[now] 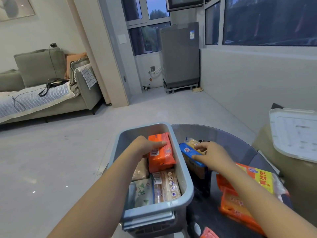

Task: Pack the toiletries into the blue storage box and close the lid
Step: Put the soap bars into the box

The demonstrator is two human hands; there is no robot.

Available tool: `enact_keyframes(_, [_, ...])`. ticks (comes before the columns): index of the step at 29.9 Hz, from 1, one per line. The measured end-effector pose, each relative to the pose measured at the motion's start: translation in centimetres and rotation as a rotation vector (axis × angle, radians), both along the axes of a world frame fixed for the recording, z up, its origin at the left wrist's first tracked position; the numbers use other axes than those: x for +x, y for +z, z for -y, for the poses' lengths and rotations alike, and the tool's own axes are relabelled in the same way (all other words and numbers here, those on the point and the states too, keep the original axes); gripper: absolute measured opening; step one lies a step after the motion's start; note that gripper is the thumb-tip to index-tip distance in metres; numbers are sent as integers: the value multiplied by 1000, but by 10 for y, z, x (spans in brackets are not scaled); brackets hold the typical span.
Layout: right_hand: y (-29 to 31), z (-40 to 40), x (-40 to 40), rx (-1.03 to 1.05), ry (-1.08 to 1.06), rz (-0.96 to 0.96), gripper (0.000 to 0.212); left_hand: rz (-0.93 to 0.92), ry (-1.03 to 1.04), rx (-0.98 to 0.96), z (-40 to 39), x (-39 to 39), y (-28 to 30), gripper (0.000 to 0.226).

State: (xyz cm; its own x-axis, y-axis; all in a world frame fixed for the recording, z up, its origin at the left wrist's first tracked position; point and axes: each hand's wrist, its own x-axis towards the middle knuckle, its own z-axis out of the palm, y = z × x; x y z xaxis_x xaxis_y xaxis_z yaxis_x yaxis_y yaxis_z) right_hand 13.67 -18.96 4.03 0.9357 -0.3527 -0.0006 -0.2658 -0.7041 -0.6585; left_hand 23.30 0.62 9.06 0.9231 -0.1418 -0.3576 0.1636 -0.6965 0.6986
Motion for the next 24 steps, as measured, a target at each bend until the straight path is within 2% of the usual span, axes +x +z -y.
enact_keyframes(3, [-16,-2,8,-318,-4,-74,67,21,-14,3,1,0,-2,67])
enact_keyframes(5, [-23,-3,11,-380,2,-98,78,41,5,-35,2,1,-4,65])
enact_keyframes(10, [-30,3,19,-342,40,-142,86,138,130,-62,4,2,-3,78])
enact_keyframes(18, [-29,9,20,-179,-5,-77,83,250,173,-285,6,0,0,58])
enact_keyframes(24, [-30,13,19,-84,-31,-33,73,299,153,-345,9,-1,1,34])
